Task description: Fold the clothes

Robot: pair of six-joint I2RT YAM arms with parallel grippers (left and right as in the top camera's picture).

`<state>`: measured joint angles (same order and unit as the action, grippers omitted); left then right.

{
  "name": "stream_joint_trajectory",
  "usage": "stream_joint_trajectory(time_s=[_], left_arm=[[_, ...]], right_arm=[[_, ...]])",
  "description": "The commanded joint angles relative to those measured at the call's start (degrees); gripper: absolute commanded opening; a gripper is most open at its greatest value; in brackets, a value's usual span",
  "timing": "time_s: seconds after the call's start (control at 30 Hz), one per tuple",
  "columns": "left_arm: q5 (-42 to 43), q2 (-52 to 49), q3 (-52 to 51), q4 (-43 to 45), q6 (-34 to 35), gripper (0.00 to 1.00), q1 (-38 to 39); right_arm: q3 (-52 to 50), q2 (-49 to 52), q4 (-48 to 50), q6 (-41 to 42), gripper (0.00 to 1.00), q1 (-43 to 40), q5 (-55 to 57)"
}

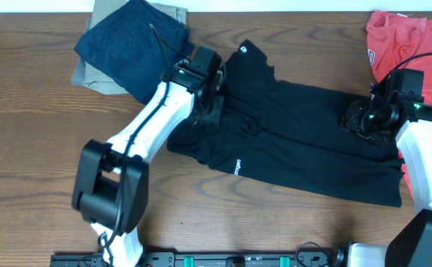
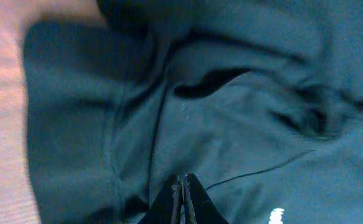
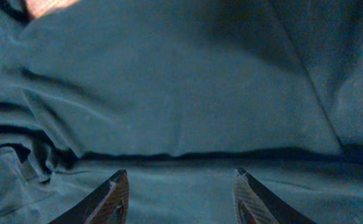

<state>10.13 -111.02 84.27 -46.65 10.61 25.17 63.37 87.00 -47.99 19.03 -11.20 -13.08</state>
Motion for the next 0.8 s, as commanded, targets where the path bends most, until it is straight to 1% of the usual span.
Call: stream_joint_trajectory(time_s=[0.0,0.2,0.4,0.7,0.77], left_arm=[[0.0,-2.9,-1.7,-0.3,3.1,0.06,-0.4],[1.5,-6.1,-3.0,-2.2,3.6,0.06,-0.4],[-0.1,-6.6,-5.0,-5.2,3.9,0.06,-1.3],[-0.7,-6.6,-13.5,-4.9,4.6,0.06,-6.8],[-0.7,-6.6,-15.2,-5.2,5.6,0.06,-8.3]], right_arm=[[0.4,0.3,-0.9,0.6,0.52,0.8,-0.5],[0.4,0.3,-1.9,0.6,0.52,0.8,-0.5],[0.3,0.3,-3.1,0.6,0.52,0.8,-0.5],[0.3,0.3,-4.3,0.6,0.52,0.8,-0.5],[0.3,0.3,-4.3,0.6,0.52,0.8,-0.5]])
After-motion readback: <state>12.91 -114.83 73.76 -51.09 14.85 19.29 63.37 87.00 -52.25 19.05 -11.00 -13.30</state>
